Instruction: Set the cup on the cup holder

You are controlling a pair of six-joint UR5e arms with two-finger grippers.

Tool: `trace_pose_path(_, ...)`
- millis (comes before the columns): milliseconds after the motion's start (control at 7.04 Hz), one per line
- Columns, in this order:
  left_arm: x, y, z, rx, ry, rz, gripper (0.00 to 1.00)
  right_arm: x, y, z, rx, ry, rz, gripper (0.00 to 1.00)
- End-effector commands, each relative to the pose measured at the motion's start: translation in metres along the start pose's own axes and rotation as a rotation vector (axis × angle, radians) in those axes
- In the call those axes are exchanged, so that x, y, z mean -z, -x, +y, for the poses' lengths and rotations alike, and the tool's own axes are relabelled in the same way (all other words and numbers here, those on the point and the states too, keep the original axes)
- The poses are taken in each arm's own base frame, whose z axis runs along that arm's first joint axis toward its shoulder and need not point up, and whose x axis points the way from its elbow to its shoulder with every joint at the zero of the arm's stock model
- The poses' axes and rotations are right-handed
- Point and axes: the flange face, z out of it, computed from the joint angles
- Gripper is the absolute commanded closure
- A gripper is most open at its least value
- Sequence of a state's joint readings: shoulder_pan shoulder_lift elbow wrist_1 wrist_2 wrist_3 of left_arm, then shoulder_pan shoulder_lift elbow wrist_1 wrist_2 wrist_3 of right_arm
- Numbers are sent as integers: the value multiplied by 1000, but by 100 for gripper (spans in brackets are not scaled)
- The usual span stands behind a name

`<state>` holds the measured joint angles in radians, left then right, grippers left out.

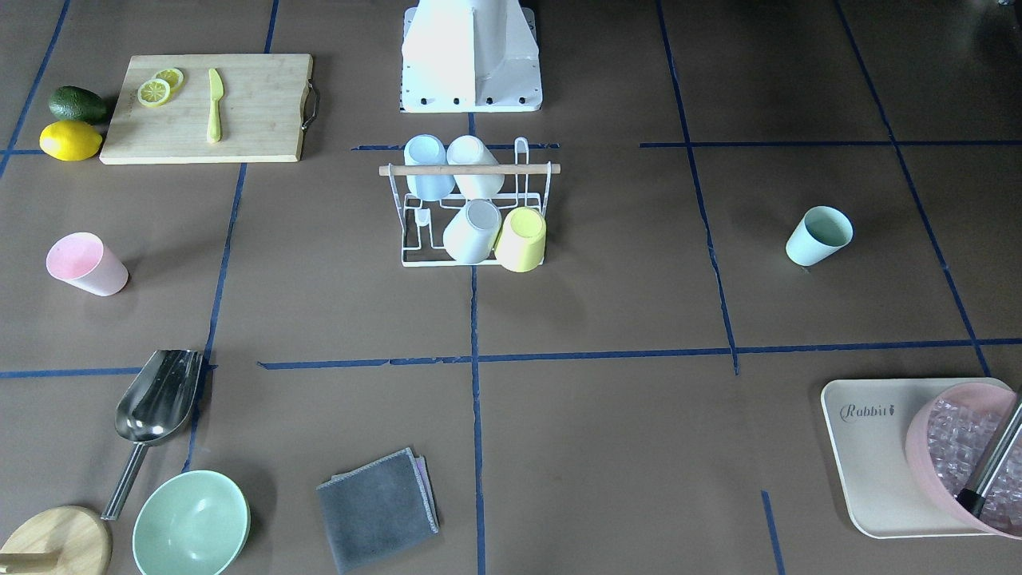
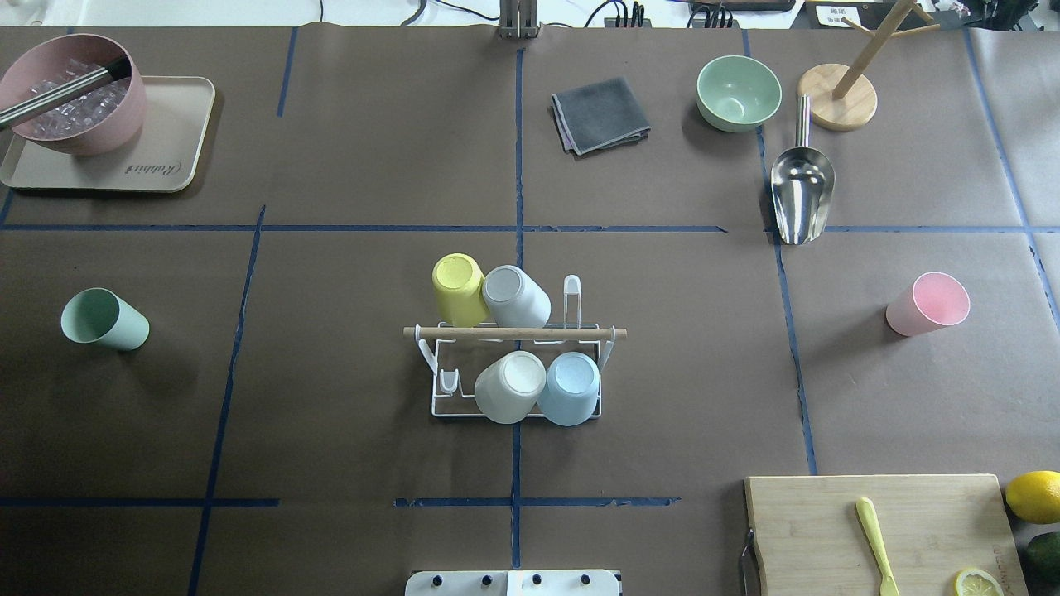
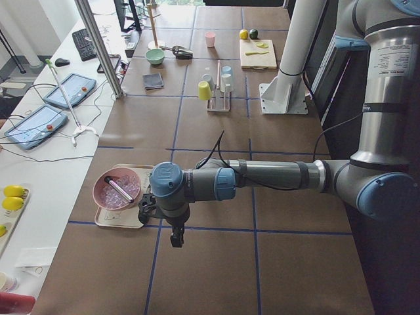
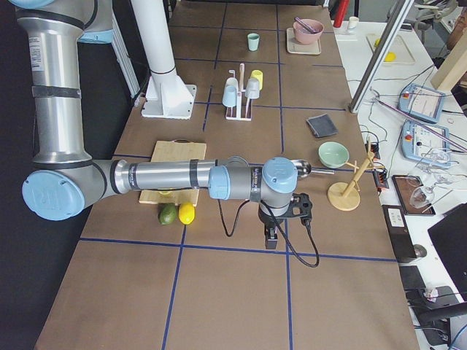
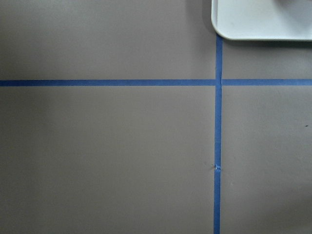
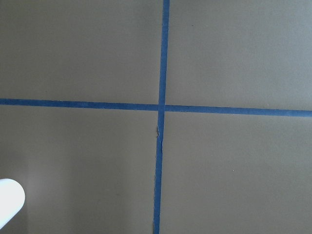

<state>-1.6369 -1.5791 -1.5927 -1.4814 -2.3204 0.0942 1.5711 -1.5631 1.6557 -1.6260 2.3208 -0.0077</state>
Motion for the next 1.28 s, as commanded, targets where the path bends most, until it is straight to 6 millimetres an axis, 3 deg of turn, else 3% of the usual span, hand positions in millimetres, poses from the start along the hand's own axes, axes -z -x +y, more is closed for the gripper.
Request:
trace_pose_path(0, 6, -4, -1, -11, -16, -5, 0, 0, -1, 0, -2, 2, -2, 0)
trace_pose_path(284, 6, -6, -4, -15, -17, -4, 0, -4, -4, 3, -15, 14, -3, 0)
trace_pose_path(568, 25, -31, -37, -59, -44, -10, 0, -8, -8, 7, -23, 23, -2, 0)
trace_pose_path(852, 38, -71, -62, -134, -68, -5, 0, -10, -10, 11, -25, 29, -5, 0)
trace_pose_path(1136, 39, -135, -98, -230, -70, 2, 0, -18, -8, 13, -23, 45, -5, 0)
